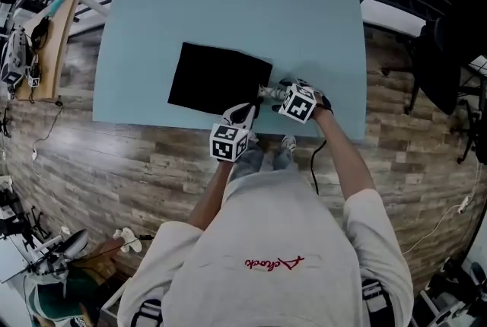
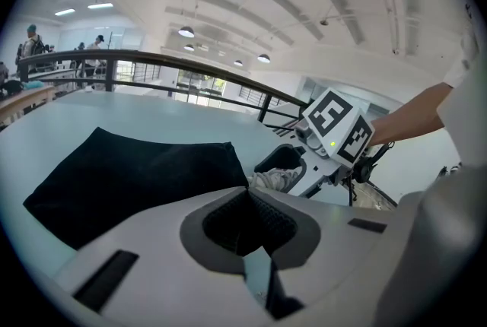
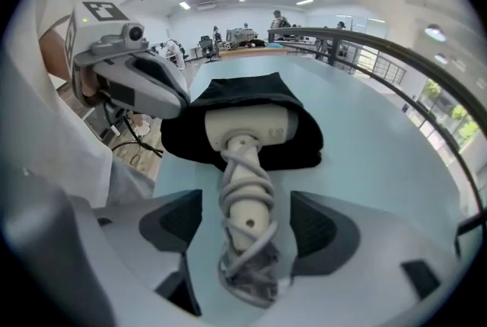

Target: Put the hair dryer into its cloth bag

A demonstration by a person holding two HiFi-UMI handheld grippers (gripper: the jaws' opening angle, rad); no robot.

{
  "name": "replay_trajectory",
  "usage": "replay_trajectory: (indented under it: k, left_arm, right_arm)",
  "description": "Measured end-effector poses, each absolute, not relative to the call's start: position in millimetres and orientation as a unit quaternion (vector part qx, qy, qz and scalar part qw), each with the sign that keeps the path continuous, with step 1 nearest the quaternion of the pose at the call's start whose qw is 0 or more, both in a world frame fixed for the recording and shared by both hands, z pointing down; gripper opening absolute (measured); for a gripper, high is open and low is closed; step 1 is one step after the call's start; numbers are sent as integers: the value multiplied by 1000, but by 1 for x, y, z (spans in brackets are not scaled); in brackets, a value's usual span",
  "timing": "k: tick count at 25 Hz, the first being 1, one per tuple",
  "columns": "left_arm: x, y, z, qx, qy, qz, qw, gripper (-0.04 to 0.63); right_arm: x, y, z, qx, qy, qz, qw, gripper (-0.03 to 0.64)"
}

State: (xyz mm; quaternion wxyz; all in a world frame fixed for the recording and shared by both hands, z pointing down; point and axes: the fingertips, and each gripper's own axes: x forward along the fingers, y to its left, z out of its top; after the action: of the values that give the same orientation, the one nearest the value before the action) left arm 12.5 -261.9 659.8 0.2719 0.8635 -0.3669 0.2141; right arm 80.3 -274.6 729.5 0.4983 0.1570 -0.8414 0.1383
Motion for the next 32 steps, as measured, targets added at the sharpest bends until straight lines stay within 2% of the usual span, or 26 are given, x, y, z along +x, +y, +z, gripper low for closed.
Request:
replay_trajectory:
  k: [6, 17, 26, 32]
  left_arm:
    - [22, -265, 664, 865, -358, 223, 273, 12]
    - [30, -259, 670, 865, -350, 235, 274, 12]
    - [30, -256, 669, 866, -345, 235, 275, 12]
    - [27, -259, 666, 867, -346, 230, 276, 12]
  right_arm:
    - [118, -269, 723, 197, -839, 144, 486, 351]
    - [142, -254, 753, 184, -812, 127, 539, 347]
    - [139, -254, 754, 171, -818, 160, 526, 272]
    - [134, -257, 728, 165, -825, 153, 518, 262]
